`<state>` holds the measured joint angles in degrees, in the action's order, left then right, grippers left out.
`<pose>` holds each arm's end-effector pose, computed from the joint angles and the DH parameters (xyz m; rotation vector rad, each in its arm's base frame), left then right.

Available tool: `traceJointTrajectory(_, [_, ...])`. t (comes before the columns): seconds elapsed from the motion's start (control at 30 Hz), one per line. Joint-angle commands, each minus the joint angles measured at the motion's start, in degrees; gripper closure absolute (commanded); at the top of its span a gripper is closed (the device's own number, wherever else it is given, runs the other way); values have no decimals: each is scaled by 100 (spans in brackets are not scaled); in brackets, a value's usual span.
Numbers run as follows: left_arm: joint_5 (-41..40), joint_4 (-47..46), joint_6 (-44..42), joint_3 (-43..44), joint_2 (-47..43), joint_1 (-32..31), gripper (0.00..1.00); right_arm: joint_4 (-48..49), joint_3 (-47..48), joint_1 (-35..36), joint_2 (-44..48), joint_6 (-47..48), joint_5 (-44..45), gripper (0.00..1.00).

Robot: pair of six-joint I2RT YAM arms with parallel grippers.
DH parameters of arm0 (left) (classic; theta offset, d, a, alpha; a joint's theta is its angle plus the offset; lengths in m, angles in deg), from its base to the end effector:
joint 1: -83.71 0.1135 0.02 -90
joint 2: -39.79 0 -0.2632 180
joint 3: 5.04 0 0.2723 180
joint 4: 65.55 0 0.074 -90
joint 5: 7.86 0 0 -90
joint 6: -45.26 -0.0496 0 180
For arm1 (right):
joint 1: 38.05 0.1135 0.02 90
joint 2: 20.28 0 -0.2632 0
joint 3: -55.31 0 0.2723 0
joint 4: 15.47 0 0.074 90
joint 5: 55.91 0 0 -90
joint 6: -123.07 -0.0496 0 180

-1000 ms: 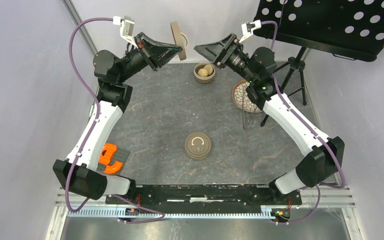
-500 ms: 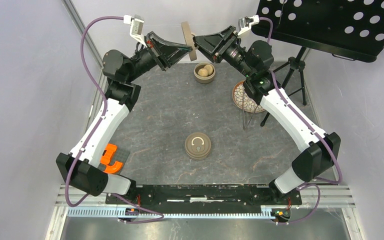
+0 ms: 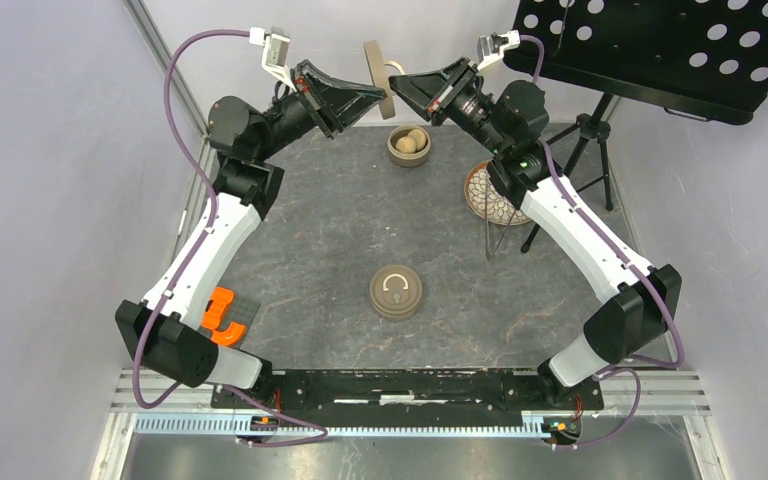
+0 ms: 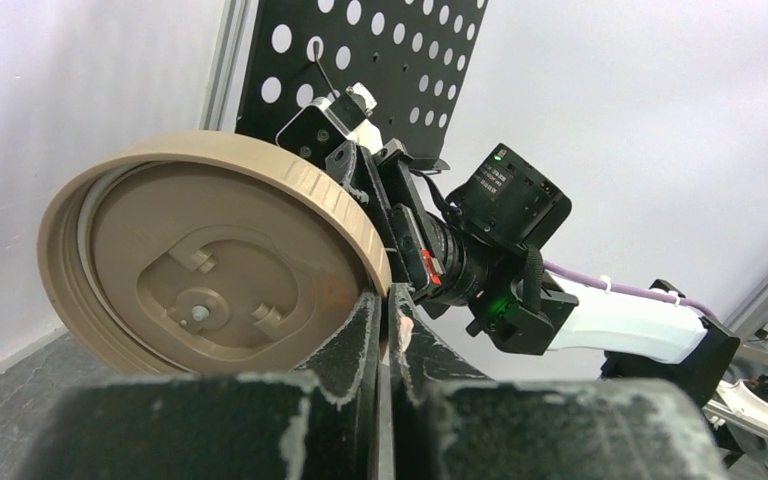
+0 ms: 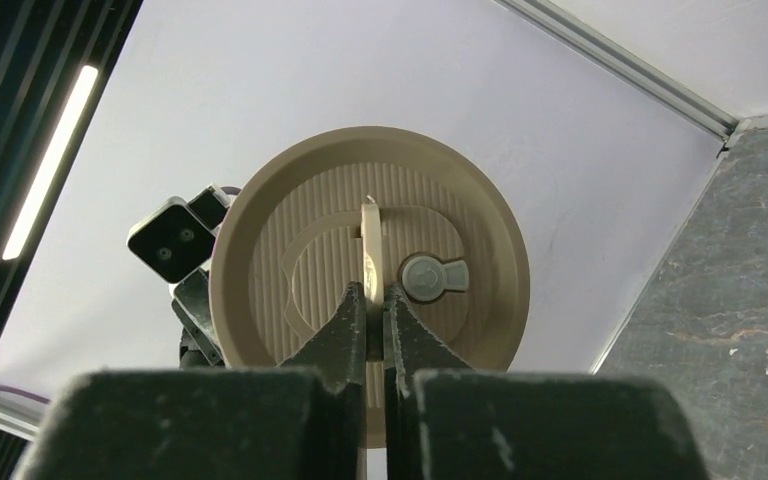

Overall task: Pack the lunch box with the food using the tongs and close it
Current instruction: Pick up the box lid from the center of the board, then close the box lid on the packing box, then move the packing box to the center of the board.

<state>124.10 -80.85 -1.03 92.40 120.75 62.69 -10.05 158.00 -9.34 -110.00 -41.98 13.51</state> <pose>0.2999 -0.1508 0.5091 0.5047 1.1771 -1.3558 0.3410 0.2067 0.4758 0.2349 1.4758 1.7429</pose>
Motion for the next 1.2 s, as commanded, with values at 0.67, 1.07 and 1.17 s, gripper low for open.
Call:
traceJointTrajectory(0.67, [-1230, 1498, -1785, -551, -830, 1164, 0, -104, -1582, 607, 1039, 4374, 861, 100])
traceJointTrajectory(1.07, [-2140, 2653, -2797, -678, -1061, 1319, 0, -1942, -909, 1436, -89, 6966, 2884, 100])
traceJointTrajectory(1.17, [-2169, 2745, -2916, -739, -1108, 1328, 0, -2300, -459, 1423, -622, 7437, 3199, 100])
